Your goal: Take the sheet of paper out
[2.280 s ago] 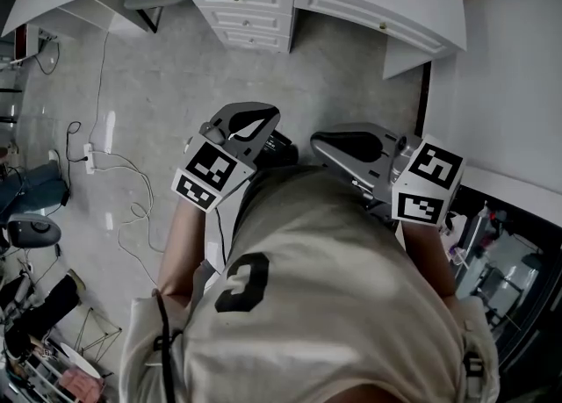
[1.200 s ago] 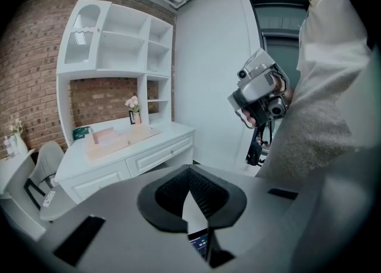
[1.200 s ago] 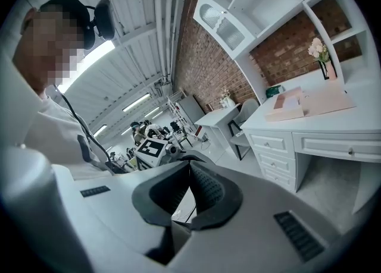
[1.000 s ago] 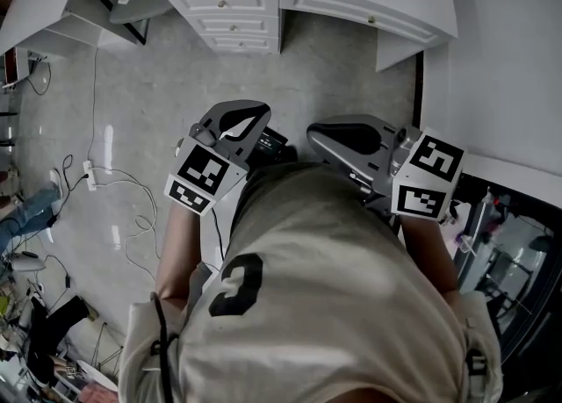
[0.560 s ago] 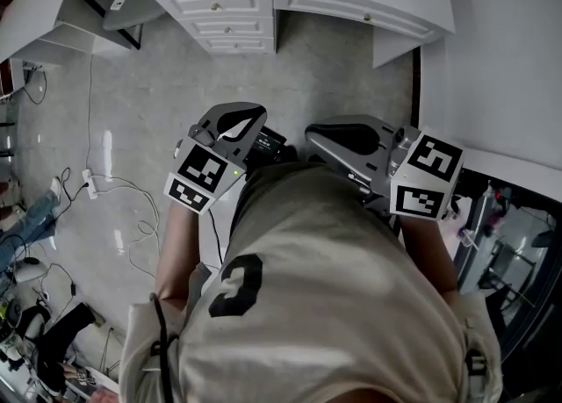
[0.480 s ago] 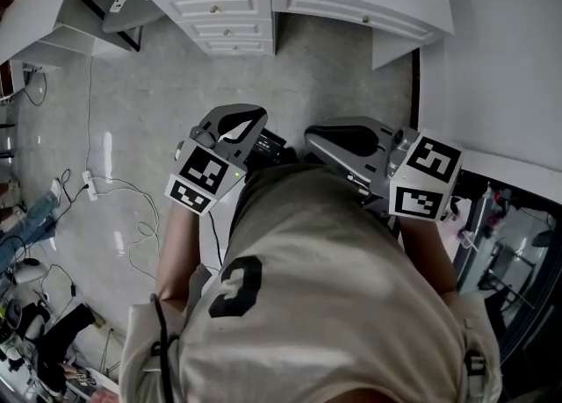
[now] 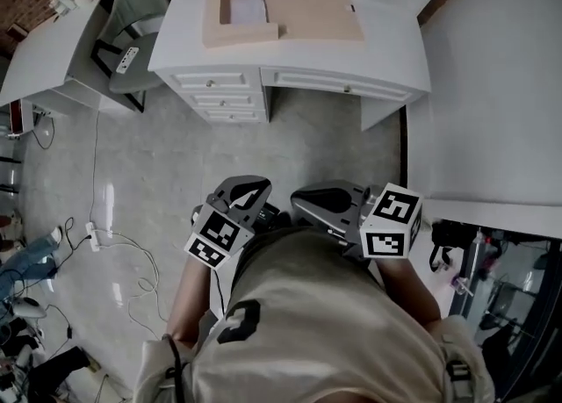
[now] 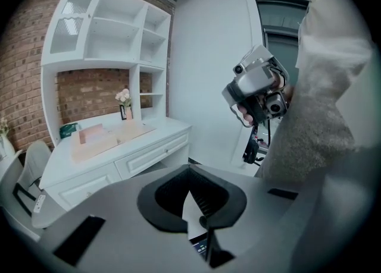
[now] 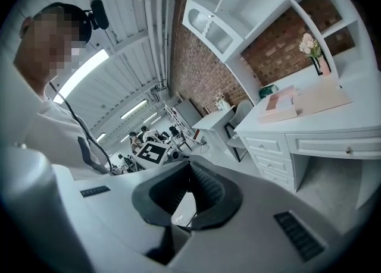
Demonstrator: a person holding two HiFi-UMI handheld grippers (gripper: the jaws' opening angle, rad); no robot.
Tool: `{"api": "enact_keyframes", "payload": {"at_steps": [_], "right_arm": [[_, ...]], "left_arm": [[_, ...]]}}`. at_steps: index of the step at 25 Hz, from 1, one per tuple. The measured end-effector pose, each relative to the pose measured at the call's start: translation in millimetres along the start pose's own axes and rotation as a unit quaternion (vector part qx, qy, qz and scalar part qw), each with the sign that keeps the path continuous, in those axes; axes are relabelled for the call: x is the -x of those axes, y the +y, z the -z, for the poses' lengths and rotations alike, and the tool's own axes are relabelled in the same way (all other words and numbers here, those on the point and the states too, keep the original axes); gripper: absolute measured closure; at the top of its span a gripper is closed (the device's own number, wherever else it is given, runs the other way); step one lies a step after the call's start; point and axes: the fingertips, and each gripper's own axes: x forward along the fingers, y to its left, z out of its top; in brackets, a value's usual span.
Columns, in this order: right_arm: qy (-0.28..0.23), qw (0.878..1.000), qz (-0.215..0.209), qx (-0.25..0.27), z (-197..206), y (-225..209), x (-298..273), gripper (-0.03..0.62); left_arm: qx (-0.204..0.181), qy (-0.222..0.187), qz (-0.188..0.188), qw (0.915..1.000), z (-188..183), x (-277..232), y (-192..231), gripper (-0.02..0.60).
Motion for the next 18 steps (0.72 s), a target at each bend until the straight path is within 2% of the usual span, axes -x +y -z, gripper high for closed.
{"api": "enact_keyframes", "payload": {"at_steps": [4,7,11,18], "right_arm": [[-0.006,1.0,0.007,-0.003,-12.9,-19.2,8.9,0.566],[-0.002,1.0,-0.003,0.001,-19.3,-24.5,9.6,0.566],[0.012,0.999,-0.013,0.032,-27.4,-32.6,17.6,0.566],[-0.01,0.999,-0.038,0.011,-42.7,-59.1,37.7,0.566]], "left_arm": [[-0.011,-0.007,0.014,0.9998,-18.4,-24.2,0.2,0.566],[-0.013,-0.005,0.018,0.9998,-28.7,-32.6,-0.8,0.566],[-0.021,-0.004,0.01,0.9997,-44.9,-52.4,1.7,0.566],[-0.026,0.012,-0.011,0.9995,-60.2,-71.9,5.3,0.566]]}}
